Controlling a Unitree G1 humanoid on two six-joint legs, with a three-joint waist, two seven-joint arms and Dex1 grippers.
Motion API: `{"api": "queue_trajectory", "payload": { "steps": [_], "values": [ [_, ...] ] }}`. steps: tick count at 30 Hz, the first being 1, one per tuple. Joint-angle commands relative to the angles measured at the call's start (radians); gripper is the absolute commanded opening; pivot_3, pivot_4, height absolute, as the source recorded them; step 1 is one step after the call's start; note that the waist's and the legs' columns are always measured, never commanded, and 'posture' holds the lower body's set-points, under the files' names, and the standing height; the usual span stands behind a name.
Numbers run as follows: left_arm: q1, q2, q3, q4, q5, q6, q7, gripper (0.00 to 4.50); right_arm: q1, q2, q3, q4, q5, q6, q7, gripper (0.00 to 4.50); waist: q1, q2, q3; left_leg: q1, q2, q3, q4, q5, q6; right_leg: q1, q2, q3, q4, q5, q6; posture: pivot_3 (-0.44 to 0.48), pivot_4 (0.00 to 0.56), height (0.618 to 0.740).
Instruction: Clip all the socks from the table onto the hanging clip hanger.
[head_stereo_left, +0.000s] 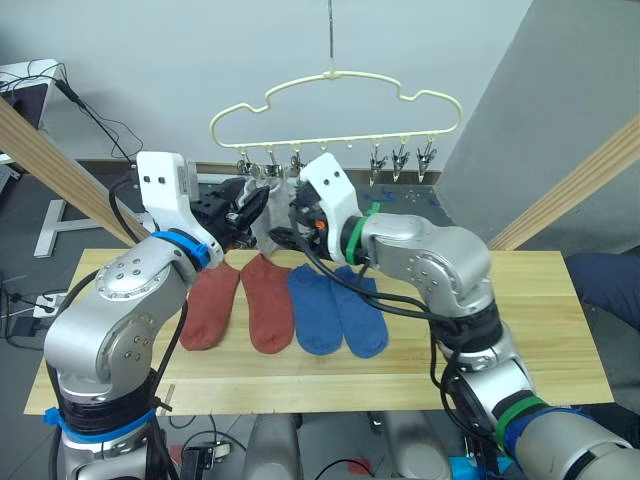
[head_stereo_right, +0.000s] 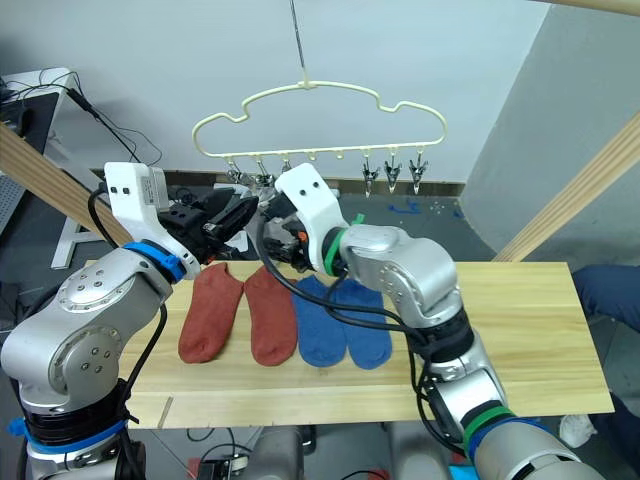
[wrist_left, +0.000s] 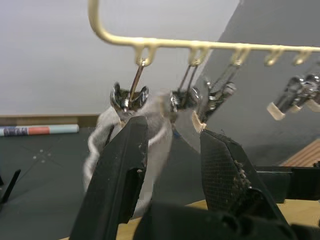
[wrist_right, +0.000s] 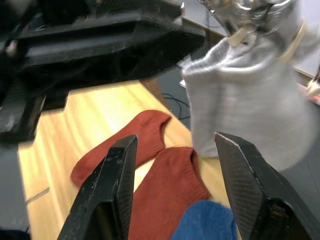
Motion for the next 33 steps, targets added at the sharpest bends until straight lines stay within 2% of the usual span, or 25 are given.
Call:
{"api": "queue_trajectory", "payload": {
  "steps": [1, 10, 18, 21, 25, 33],
  "values": [
    [0.038, 0.027, 0.058, -0.072, -0.019, -0.051, -0.043, 1.97, 0.045, -0.093, -0.073, -0.154, 0.083, 0.002, 0.084, 2.52, 0.002, 0.000, 0.000, 0.000, 0.000, 0.000, 0.000, 0.000, 0.000, 0.000, 0.000, 0.000, 0.000, 0.000, 0.000, -0.088, 0.307, 0.740],
    [0.100, 0.053, 0.085, -0.093, -0.022, -0.121, -0.094, 1.97, 0.132, -0.272, -0.236, -0.280, 0.222, -0.050, 0.206, 2.52, -0.001, -0.001, -0.001, 0.001, 0.000, 0.000, 0.001, 0.002, -0.002, 0.000, 0.001, 0.000, 0.003, 0.000, 0.000, -0.105, 0.279, 0.740],
    [0.156, 0.057, 0.056, -0.103, -0.003, -0.201, -0.118, 1.97, 0.182, -0.417, -0.439, -0.307, 0.501, -0.032, 0.331, 2.52, -0.001, -0.003, -0.005, 0.001, 0.000, 0.000, 0.002, 0.002, -0.002, 0.000, 0.001, 0.001, 0.003, 0.000, 0.000, -0.122, 0.252, 0.740],
    [0.172, 0.051, 0.038, -0.097, -0.001, -0.237, -0.139, 1.97, 0.201, -0.510, -0.491, -0.303, 0.622, -0.007, 0.387, 3.13, -0.001, -0.003, -0.008, 0.001, 0.000, 0.001, 0.003, 0.002, -0.001, 0.001, 0.001, 0.001, 0.004, 0.000, 0.000, -0.138, 0.236, 0.740],
    [0.181, 0.039, 0.025, -0.091, -0.001, -0.263, -0.139, 1.97, 0.219, -0.575, -0.512, -0.290, 0.684, -0.032, 0.383, 4.47, -0.003, -0.004, -0.019, 0.001, 0.000, 0.001, 0.005, 0.002, -0.001, 0.001, 0.001, 0.001, 0.004, 0.000, 0.000, -0.149, 0.233, 0.740],
    [0.211, -0.039, -0.079, -0.087, 0.106, -0.340, -0.071, 1.97, 0.227, -0.597, -0.497, -0.318, 0.735, -0.090, 0.287, 4.47, -0.007, -0.004, -0.021, 0.001, 0.000, 0.000, 0.015, 0.002, 0.000, 0.005, 0.002, 0.002, 0.005, 0.001, 0.001, -0.179, 0.263, 0.740]
  ]
}}
